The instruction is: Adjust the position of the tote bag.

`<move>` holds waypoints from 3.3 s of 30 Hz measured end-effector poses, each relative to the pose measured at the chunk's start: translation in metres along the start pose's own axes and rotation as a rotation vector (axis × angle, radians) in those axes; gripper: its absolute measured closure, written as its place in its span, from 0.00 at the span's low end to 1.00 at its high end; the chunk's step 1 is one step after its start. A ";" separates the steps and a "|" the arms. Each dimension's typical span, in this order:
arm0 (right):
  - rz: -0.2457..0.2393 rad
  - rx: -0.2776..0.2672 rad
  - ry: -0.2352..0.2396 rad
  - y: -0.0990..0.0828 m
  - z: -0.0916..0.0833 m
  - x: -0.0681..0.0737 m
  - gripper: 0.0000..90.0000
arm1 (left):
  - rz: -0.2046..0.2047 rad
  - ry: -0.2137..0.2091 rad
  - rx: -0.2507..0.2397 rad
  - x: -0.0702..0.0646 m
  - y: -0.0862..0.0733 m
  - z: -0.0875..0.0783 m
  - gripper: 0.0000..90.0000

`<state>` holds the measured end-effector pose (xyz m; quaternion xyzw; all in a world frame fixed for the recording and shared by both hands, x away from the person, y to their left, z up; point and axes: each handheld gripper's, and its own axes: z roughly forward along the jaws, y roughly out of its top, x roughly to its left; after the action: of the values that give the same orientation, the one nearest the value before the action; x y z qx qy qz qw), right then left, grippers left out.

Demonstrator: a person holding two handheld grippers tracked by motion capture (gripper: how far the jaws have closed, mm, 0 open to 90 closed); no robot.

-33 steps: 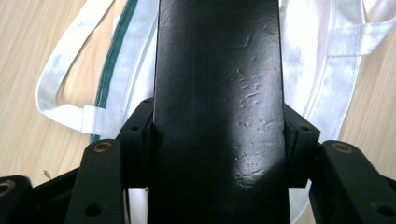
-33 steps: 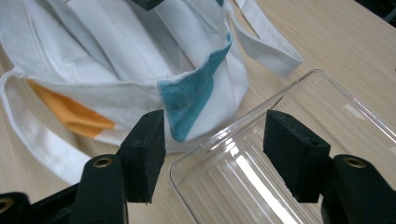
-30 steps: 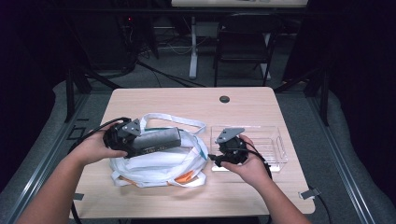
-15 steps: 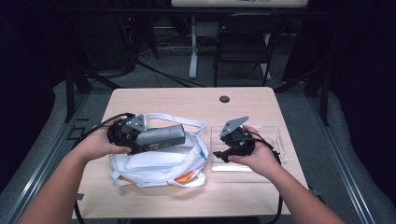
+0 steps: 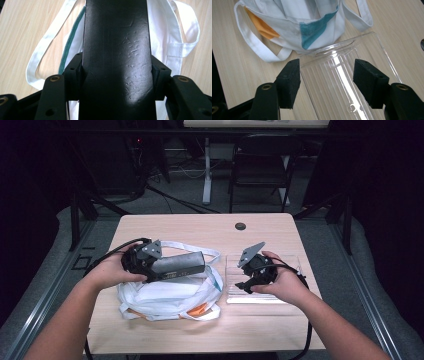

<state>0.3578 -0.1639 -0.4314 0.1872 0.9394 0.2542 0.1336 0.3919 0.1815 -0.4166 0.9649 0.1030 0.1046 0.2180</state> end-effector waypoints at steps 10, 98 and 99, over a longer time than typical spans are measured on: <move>0.008 -0.010 0.007 0.004 -0.003 -0.015 0.42 | 0.015 -0.013 -0.009 -0.001 0.013 0.007 0.48; -0.276 0.098 0.101 0.046 0.022 -0.007 0.43 | 0.235 -0.072 -0.114 -0.036 0.102 0.045 0.48; -0.277 0.102 0.102 0.046 0.022 -0.007 0.43 | 0.237 -0.071 -0.117 -0.036 0.102 0.046 0.48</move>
<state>0.3848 -0.1205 -0.4245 0.0494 0.9735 0.1944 0.1100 0.3846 0.0645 -0.4176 0.9590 -0.0258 0.1010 0.2636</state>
